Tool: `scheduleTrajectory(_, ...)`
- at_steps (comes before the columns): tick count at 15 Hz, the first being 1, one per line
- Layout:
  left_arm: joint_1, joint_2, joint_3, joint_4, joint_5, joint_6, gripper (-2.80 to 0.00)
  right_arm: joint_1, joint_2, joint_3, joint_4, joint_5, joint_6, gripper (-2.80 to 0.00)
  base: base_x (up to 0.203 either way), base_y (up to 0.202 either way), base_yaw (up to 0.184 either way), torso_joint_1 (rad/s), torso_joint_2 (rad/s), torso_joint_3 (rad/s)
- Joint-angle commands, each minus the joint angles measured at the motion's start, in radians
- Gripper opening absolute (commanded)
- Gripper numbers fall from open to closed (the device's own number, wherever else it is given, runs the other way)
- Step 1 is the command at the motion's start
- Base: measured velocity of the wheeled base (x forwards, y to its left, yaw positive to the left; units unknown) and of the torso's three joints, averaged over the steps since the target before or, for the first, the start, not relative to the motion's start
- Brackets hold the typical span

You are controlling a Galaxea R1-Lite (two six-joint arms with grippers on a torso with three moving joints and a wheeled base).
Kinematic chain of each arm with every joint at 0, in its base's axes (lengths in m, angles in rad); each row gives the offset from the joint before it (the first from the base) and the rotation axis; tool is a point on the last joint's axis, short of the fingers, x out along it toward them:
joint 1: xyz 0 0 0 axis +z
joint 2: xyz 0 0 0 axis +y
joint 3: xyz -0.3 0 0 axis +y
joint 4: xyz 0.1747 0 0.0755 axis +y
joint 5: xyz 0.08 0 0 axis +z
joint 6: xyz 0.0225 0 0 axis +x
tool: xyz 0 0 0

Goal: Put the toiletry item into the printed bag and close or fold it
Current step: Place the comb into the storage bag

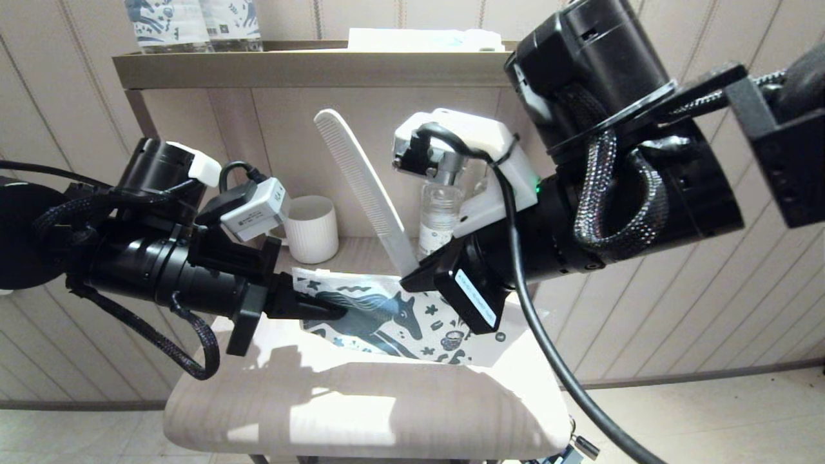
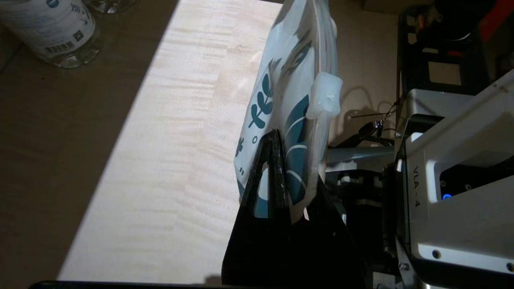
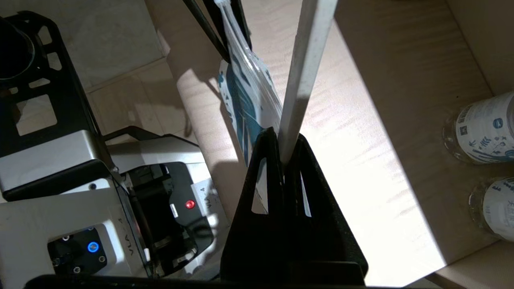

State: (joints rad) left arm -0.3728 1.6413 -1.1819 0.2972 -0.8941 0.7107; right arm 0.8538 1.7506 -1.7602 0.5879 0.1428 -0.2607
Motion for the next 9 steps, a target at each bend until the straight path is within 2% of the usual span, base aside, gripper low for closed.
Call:
scheduleTrajectory(1, 0.000, 0.002, 0.002, 0.002, -0.005, 0.004, -2.80, -0.010, 0.006, 0.010, 0.003, 0.001, -0.007, -2.80, 0.000, 0.000, 0.000, 0.000, 0.00, 0.000)
scheduleTrajectory(5, 0.000, 0.011, -0.001, 0.002, -0.005, 0.004, -2.80, -0.024, 0.003, 0.013, 0.003, 0.009, -0.012, -2.80, 0.000, 0.000, 0.000, 0.000, 0.00, 0.000)
scheduleTrajectory(9, 0.000, 0.017, -0.005, 0.000, -0.005, 0.004, -2.80, -0.024, -0.008, 0.031, 0.004, 0.061, -0.012, -2.80, 0.000, 0.000, 0.000, 0.000, 0.00, 0.000)
